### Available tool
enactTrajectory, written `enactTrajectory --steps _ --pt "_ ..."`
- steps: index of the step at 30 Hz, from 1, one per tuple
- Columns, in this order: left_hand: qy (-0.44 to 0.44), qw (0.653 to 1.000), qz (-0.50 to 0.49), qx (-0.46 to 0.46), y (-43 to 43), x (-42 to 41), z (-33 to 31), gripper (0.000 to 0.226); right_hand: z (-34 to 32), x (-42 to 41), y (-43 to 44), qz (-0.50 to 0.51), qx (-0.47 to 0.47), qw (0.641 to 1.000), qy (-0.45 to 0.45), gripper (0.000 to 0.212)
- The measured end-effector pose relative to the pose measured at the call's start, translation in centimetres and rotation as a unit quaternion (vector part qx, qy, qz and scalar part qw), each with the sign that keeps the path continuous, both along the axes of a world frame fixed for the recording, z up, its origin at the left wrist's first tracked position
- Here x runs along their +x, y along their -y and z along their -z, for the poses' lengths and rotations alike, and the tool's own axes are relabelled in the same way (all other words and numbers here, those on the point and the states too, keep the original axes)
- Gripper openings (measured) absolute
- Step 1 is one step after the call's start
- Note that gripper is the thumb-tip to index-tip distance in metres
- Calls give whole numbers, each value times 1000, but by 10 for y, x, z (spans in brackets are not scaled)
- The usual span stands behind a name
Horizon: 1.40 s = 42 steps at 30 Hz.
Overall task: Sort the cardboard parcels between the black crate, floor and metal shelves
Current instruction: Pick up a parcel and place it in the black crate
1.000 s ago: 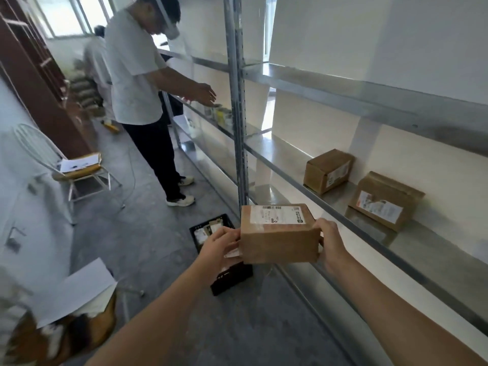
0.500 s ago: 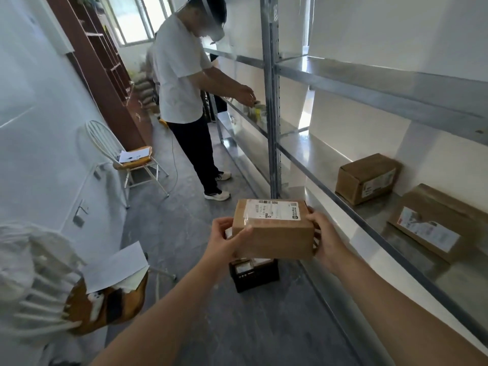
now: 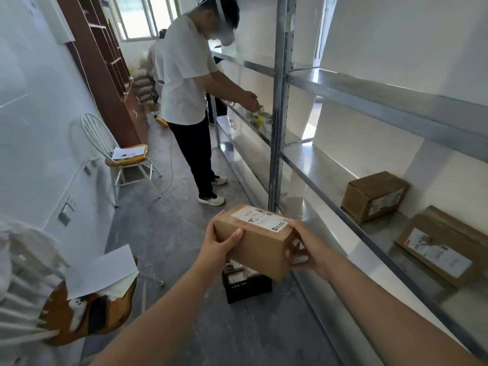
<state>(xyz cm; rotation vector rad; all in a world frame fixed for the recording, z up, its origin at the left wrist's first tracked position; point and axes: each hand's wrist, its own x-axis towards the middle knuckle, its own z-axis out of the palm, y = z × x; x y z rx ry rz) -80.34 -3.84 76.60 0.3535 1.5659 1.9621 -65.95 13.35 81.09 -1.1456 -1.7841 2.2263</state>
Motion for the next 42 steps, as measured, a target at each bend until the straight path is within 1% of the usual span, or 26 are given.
enactTrajectory --steps 2,4,6,7,8,9,11,12,14,18,21,24,27,28,31,33,39,42 --pt "-28 999 -41 -22 0 -11 6 94 -3 -16 7 4 40 999 38 29" --pt "-43 994 -89 -39 0 -28 12 99 -5 -35 16 7 79 995 54 33" --pt "-44 991 -115 -49 1 -51 11 94 -4 -57 25 -16 128 989 78 36" --pt "-51 990 -122 -58 2 -65 10 90 -5 -69 32 -29 137 986 88 38" --pt "-55 989 -119 -65 4 -77 7 88 -5 -81 38 -33 127 987 87 39" --pt "-59 990 -113 -66 7 -90 4 85 -3 -94 43 -30 98 992 75 39" --pt "-72 991 -96 -61 14 -110 -4 70 0 -118 50 -10 26 999 29 33" --pt "-78 991 -90 -66 18 -118 -8 64 2 -128 53 -8 5 1000 6 30" --pt "-81 991 -75 -82 29 -141 -5 58 9 -154 60 -15 -5 1000 -20 30" --pt "-57 992 -22 -110 55 -186 10 50 23 -199 81 -20 30 999 -30 44" --pt "-18 993 -4 -112 68 -209 22 62 36 -226 92 -30 63 997 -22 52" --pt "38 995 7 -89 80 -225 37 72 43 -241 99 -56 91 994 4 59" --pt "50 995 29 -81 87 -237 47 90 49 -253 98 -76 120 990 10 62" --pt "53 995 36 -81 88 -241 49 92 48 -258 98 -80 125 989 10 60" --pt "61 995 37 -74 88 -251 47 83 51 -274 96 -83 125 989 10 55" --pt "66 994 31 -78 85 -259 44 81 54 -284 93 -77 119 990 8 54" --pt "52 993 8 -110 62 -293 41 92 61 -314 70 -91 111 990 -6 50" --pt "41 992 4 -122 42 -310 40 81 61 -335 45 -98 97 990 -12 51"
